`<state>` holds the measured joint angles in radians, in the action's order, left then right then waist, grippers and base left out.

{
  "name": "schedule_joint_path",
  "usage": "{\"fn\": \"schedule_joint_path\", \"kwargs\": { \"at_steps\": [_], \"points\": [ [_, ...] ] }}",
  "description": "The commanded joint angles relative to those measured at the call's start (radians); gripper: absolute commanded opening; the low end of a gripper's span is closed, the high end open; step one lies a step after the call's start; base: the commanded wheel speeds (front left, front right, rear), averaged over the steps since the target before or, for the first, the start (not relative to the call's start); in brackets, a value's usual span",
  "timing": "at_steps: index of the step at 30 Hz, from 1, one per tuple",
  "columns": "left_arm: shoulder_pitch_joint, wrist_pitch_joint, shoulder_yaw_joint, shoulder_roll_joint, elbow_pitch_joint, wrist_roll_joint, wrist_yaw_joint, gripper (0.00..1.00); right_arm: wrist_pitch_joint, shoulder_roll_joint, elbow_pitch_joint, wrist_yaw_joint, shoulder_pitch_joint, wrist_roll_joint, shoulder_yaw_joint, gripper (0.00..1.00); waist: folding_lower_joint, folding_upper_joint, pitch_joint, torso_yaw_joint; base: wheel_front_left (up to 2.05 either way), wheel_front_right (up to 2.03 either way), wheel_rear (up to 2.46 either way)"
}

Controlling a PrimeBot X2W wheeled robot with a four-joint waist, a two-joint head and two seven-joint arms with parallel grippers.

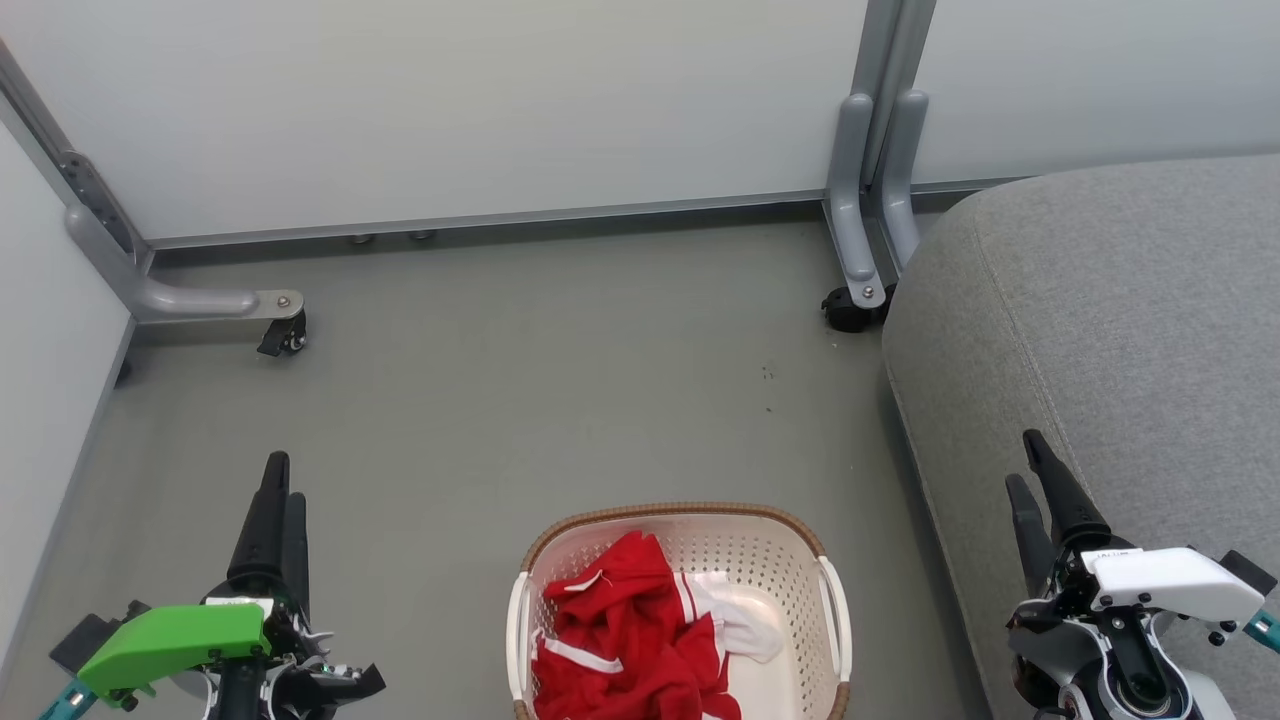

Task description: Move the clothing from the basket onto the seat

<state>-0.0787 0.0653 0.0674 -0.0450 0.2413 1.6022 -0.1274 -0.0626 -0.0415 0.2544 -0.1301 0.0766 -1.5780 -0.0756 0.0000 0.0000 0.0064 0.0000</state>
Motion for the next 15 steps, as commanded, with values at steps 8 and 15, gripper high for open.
{"fn": "schedule_joint_path", "kwargs": {
  "at_steps": [8, 15],
  "points": [
    [-0.03, -0.046, -0.017, -0.022, -0.062, -0.147, -0.002, 1.0, 0.044, -0.009, -0.063, 0.0, 0.024, 0.196, 0.009, 1.0, 0.0, 0.0, 0.003, 0.0, 0.0, 0.0, 0.0],
    [-0.025, -0.075, -0.026, -0.02, -0.096, -0.277, -0.002, 1.0, 0.072, -0.008, -0.1, 0.0, 0.021, 0.365, 0.028, 1.0, 0.0, 0.0, 0.005, 0.0, 0.0, 0.0, 0.0]
  ]
}}
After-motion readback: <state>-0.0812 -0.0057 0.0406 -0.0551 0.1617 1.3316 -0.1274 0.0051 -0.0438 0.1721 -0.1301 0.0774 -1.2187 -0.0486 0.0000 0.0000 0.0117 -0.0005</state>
